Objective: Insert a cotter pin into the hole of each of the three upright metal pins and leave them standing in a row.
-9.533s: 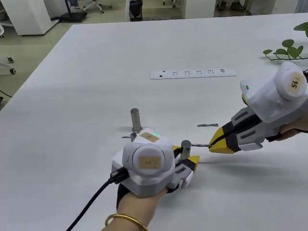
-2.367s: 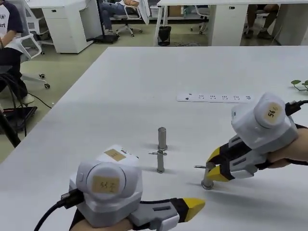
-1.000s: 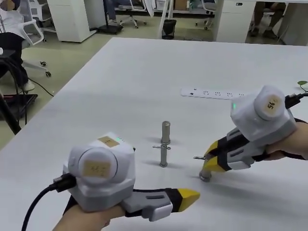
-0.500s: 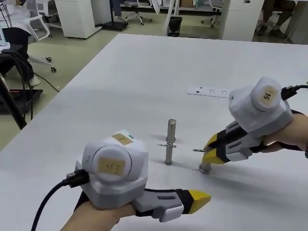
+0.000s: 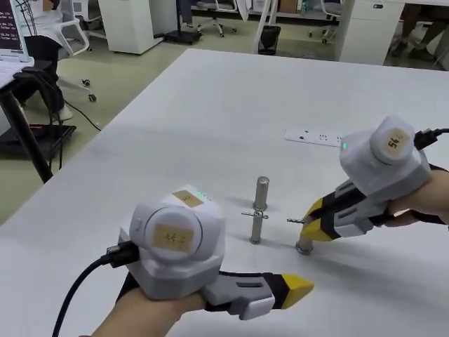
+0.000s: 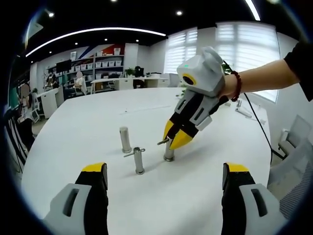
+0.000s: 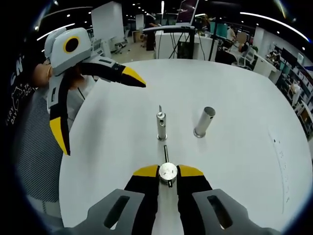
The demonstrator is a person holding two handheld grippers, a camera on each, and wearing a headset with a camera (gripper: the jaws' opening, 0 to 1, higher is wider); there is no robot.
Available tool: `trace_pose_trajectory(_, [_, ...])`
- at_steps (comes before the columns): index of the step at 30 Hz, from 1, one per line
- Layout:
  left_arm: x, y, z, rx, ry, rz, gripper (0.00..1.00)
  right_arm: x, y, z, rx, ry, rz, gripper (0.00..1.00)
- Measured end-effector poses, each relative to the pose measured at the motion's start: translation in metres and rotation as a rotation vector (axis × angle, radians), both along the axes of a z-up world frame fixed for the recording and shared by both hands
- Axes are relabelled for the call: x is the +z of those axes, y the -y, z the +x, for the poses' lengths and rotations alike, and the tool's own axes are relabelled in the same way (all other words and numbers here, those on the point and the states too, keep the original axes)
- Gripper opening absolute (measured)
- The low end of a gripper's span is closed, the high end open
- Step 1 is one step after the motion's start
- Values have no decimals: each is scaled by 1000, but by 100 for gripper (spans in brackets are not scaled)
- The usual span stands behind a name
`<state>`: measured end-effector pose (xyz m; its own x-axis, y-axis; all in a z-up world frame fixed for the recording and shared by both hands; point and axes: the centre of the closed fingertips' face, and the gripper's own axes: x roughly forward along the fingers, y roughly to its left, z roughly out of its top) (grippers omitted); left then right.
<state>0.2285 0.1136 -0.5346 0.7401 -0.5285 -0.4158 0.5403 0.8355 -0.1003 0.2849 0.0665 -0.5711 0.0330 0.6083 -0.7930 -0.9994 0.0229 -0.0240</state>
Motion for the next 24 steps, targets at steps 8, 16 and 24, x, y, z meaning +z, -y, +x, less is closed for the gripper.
trace_pose_trajectory(8, [-1,0,0,-2,-5,0,97,0,1,0,7,-4,1,9])
trace_pose_trajectory(16, [-2,0,-1,-8,-6,7,97,3,-1,0,8,-2,18,15])
trace_pose_trajectory(24, [-2,-1,-1,-5,-5,9,97,17,-7,-1,-45,-27,77,25])
